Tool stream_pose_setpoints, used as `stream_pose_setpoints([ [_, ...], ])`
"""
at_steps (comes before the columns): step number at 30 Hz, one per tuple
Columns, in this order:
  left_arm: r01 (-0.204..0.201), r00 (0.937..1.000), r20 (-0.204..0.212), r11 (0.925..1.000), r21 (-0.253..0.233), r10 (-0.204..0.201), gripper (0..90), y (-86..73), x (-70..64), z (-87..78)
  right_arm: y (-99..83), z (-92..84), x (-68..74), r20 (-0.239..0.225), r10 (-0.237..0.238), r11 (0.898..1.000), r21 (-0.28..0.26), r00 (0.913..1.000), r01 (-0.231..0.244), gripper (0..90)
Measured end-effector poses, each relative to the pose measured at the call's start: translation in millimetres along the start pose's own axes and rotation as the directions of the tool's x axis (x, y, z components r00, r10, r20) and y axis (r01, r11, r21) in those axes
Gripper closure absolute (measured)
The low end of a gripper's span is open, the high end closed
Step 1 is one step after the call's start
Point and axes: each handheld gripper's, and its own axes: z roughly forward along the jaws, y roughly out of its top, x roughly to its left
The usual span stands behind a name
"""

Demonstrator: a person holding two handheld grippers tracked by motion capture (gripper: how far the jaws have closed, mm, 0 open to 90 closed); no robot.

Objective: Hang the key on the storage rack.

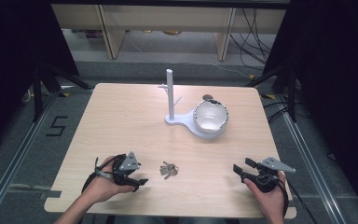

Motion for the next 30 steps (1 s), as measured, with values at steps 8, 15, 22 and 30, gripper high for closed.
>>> stream_pose_setpoints([
  [8,-0.092,0.9929,0.085,0.9903,0.104,0.083,31.7,52.8,11.5,21.2,-0.4,0.4,0.4,-0.032,0.024,1.000,0.009,0.9992,-0.024,33.2],
  [15,-0.140,0.9767,0.194,0.9574,0.253,0.092,27.9,96.0,20.9,46.9,-0.2,1.6,0.5,-0.020,0.012,1.000,0.019,0.9997,-0.012,33.1],
  [22,-0.252,0.9551,0.242,0.8986,0.359,0.171,22.7,114.3,15.1,65.9,-0.1,2.1,0.0,-0.019,0.021,1.000,0.021,0.9996,-0.020,32.8],
  [30,-0.300,0.9397,0.284,0.8591,0.415,0.191,22.4,110.8,6.0,82.4,0.1,3.0,3.5,-0.024,0.043,0.998,0.043,0.9988,-0.042,32.8],
])
